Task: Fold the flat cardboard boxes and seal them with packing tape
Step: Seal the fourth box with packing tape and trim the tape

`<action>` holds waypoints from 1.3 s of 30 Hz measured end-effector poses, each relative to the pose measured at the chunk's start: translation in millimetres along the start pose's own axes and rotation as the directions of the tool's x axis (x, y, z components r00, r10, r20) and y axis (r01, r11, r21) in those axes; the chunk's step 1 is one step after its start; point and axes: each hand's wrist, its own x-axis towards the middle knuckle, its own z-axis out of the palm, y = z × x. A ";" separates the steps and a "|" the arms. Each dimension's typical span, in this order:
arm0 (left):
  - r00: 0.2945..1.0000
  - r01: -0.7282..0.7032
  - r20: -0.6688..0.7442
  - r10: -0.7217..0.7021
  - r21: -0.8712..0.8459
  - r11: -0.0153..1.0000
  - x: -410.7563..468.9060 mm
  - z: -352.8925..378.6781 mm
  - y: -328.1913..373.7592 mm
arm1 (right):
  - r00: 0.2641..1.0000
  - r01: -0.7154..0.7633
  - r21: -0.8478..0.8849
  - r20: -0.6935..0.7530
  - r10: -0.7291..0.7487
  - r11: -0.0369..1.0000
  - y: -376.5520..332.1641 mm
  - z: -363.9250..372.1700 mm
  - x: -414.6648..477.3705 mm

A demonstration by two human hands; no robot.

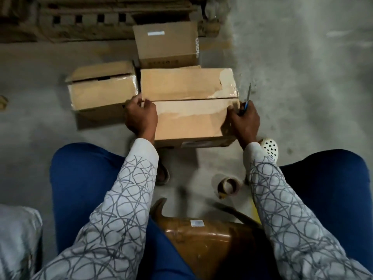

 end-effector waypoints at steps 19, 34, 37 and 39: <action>0.873 -0.357 0.485 0.043 0.577 0.735 139.7 113.4 7.7 | 0.980 0.074 -0.466 0.198 0.022 0.882 -52.1 126.6 148.9; 0.687 -0.653 0.693 0.218 0.457 0.604 -40.8 75.6 -43.0 | 0.955 0.193 -0.498 0.293 -0.045 0.846 43.9 58.8 7.7; 0.608 -0.688 0.786 0.111 0.451 0.569 -76.9 65.3 -66.4 | 0.916 0.157 -0.502 0.397 0.065 0.851 81.1 39.1 -30.2; 0.579 -0.700 0.814 0.058 0.459 0.548 -92.3 53.4 -72.3 | 0.889 0.146 -0.533 0.440 0.126 0.833 88.7 26.6 -51.2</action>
